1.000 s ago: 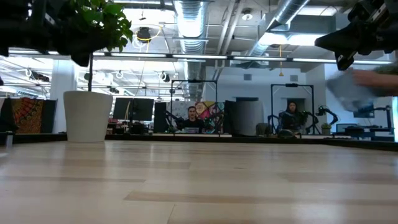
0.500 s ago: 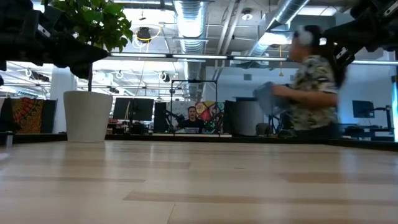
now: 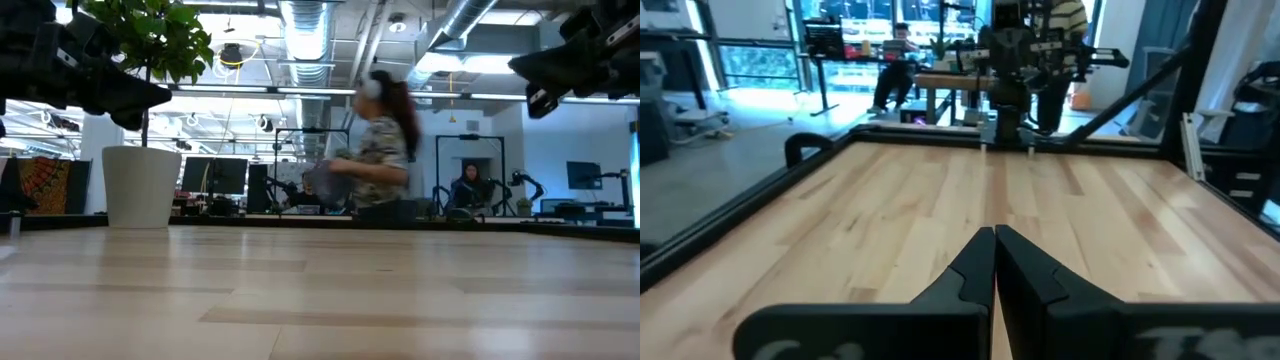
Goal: Nest measuring cups in basket
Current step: Return to Home Position
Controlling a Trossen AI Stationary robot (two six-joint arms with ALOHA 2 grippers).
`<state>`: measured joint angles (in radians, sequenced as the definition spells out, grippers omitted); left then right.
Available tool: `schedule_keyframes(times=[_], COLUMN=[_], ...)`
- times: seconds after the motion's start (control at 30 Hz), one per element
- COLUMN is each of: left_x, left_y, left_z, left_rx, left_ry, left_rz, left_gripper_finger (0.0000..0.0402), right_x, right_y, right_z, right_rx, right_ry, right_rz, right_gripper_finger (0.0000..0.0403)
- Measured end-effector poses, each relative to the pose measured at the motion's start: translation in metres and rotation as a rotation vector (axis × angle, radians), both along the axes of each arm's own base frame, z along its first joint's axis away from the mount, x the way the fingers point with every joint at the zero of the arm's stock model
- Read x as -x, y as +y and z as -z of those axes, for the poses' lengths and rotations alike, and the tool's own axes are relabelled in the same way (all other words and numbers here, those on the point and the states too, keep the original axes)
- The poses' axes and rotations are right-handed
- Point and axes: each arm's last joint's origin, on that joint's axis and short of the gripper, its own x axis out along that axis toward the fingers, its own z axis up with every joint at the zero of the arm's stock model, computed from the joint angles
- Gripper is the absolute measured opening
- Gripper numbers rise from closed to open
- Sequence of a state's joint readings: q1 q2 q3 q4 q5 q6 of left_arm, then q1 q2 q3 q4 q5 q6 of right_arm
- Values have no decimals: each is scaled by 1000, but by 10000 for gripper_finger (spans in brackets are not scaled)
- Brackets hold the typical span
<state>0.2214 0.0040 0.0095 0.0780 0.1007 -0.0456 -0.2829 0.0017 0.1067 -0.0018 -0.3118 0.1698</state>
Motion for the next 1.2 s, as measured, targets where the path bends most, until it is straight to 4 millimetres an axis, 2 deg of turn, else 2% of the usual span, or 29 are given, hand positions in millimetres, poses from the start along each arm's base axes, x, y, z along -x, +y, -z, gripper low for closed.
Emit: schedule_keyframes(times=[0.17, 0.37, 0.6, 0.9, 1.07, 1.2], left_x=[0, -1, -1, -2, -3, -3], left_y=[-1, -4, -6, -16, -19, -23], left_z=[-1, 0, 0, -1, 1, 1], left_rx=[-7, -23, -25, 44, 6, 59], left_ry=[-11, -6, -5, -14, 12, 7], left_rz=[11, 39, 54, 143, 40, 76], left_gripper_finger=[0, 0, 0, 0, 0, 0], right_x=[-3, -7, -6, -8, -9, -9], right_y=[-1, -2, 0, 7, 10, 12], right_z=[11, 20, 18, 24, 27, 27], right_rx=[-42, -8, 11, -63, -27, -27], right_ry=[18, -31, -59, 10, 29, 34], right_rz=[-4, -7, -53, -102, -98, -110], right_gripper_finger=[11, 5, 9, 10, 8, 17])
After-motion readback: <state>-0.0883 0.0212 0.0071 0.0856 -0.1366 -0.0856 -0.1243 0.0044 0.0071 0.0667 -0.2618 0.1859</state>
